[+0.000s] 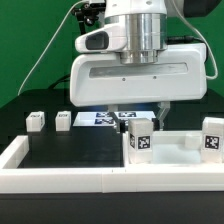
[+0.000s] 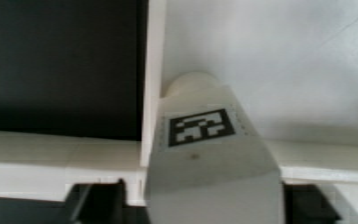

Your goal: Assemble square table

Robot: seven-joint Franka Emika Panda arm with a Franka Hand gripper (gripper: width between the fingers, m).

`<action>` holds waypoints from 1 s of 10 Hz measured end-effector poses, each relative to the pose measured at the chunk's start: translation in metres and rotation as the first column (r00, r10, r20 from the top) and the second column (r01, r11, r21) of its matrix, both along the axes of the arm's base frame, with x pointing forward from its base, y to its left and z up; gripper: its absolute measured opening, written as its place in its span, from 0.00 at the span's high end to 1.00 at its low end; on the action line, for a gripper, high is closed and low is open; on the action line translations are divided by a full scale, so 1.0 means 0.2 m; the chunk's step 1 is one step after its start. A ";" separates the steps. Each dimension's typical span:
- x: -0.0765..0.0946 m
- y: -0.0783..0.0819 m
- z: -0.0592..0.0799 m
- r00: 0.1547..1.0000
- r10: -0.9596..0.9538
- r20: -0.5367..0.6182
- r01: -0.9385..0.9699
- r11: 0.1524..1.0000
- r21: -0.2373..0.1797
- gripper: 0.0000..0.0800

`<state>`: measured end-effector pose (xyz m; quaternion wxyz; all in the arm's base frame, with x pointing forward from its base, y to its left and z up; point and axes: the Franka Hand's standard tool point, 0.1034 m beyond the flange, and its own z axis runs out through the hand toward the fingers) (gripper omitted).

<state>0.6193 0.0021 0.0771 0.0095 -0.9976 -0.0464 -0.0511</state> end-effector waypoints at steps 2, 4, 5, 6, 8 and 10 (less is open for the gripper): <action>0.00 0.00 0.00 1.000 -0.029 -0.001 0.029 1.000 0.003 0.64; 0.00 0.00 0.00 0.997 -0.072 -0.002 0.072 0.997 0.007 0.64; 0.00 0.00 0.00 0.991 -0.134 -0.004 0.134 0.991 0.013 0.64; 0.00 0.00 0.00 0.968 -0.251 -0.010 0.251 0.968 0.023 0.64; 0.00 0.00 0.00 0.911 -0.412 -0.019 0.413 0.910 0.034 0.63; -0.01 -0.01 0.00 0.839 -0.543 -0.027 0.544 0.838 0.039 0.62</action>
Offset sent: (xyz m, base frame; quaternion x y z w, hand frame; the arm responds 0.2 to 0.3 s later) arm 0.0000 0.0000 0.0000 0.0000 0.0000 0.0650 0.9979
